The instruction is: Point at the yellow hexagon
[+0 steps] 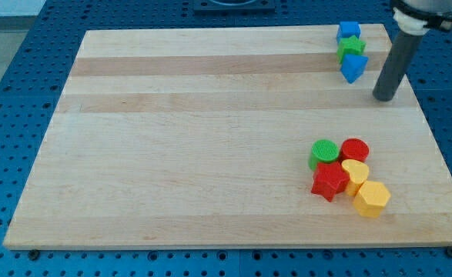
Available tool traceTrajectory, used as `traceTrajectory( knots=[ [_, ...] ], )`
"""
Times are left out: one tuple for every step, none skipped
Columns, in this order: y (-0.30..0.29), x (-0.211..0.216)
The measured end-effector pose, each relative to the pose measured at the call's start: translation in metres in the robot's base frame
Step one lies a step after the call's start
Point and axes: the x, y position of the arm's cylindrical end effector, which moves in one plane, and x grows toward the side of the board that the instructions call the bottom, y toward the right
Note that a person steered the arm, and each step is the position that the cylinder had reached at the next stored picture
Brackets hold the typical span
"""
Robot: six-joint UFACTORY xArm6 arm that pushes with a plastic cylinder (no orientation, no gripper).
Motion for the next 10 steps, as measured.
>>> traceTrajectory(
  knots=[
    [-0.006,0.027],
    [-0.006,0.062],
    [-0.010,0.097],
    [-0.016,0.124],
    [-0.022,0.154],
    [-0.022,0.183],
    [-0.034,0.207],
    [-0.060,0.224],
    [-0.064,0.225],
    [-0.063,0.214]
  ],
)
